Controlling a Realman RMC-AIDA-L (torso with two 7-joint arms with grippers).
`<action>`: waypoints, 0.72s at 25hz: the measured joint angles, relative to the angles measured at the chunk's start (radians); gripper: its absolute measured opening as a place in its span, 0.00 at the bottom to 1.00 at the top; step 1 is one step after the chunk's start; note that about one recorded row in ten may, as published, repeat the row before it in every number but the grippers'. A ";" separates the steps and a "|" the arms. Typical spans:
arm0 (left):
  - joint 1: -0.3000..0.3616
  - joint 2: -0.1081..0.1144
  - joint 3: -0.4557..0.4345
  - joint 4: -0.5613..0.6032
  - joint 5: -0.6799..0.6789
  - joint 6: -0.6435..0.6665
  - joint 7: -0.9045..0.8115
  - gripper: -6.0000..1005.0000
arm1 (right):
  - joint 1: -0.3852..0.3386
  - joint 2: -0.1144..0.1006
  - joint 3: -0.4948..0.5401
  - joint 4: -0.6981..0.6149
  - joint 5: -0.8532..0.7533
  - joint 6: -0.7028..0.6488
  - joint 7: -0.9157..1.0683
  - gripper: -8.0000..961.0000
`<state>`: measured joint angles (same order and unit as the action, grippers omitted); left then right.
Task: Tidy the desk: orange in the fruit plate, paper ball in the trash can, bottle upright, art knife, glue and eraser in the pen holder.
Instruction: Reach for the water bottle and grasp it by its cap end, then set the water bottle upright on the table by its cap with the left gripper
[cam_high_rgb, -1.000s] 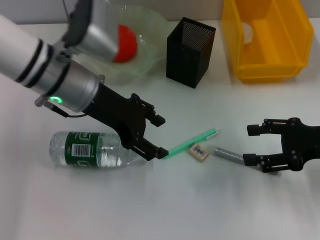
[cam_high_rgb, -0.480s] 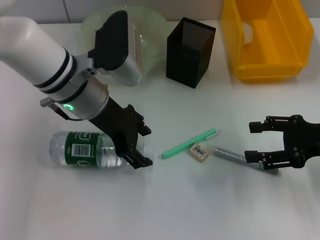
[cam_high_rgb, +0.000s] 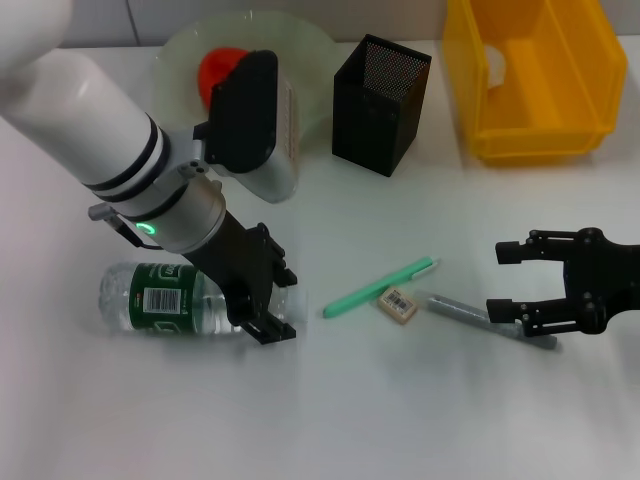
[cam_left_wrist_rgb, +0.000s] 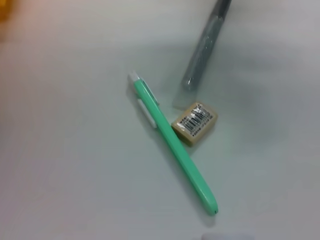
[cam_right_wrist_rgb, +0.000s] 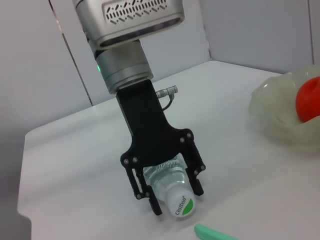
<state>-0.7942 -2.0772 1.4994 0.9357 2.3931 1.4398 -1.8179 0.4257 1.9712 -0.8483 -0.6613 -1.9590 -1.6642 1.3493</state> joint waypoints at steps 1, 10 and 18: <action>-0.001 0.000 0.003 0.000 0.003 0.000 0.000 0.73 | 0.001 0.000 0.000 0.000 0.000 0.000 0.002 0.85; -0.002 0.000 0.005 0.028 0.017 0.017 0.000 0.51 | 0.001 0.002 0.000 -0.012 0.000 -0.001 0.016 0.85; 0.053 0.008 -0.128 0.154 -0.107 0.104 0.023 0.44 | 0.003 0.002 0.000 -0.018 0.000 -0.002 0.023 0.85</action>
<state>-0.7414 -2.0690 1.3714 1.0893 2.2865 1.5436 -1.7949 0.4291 1.9727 -0.8483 -0.6797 -1.9588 -1.6658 1.3722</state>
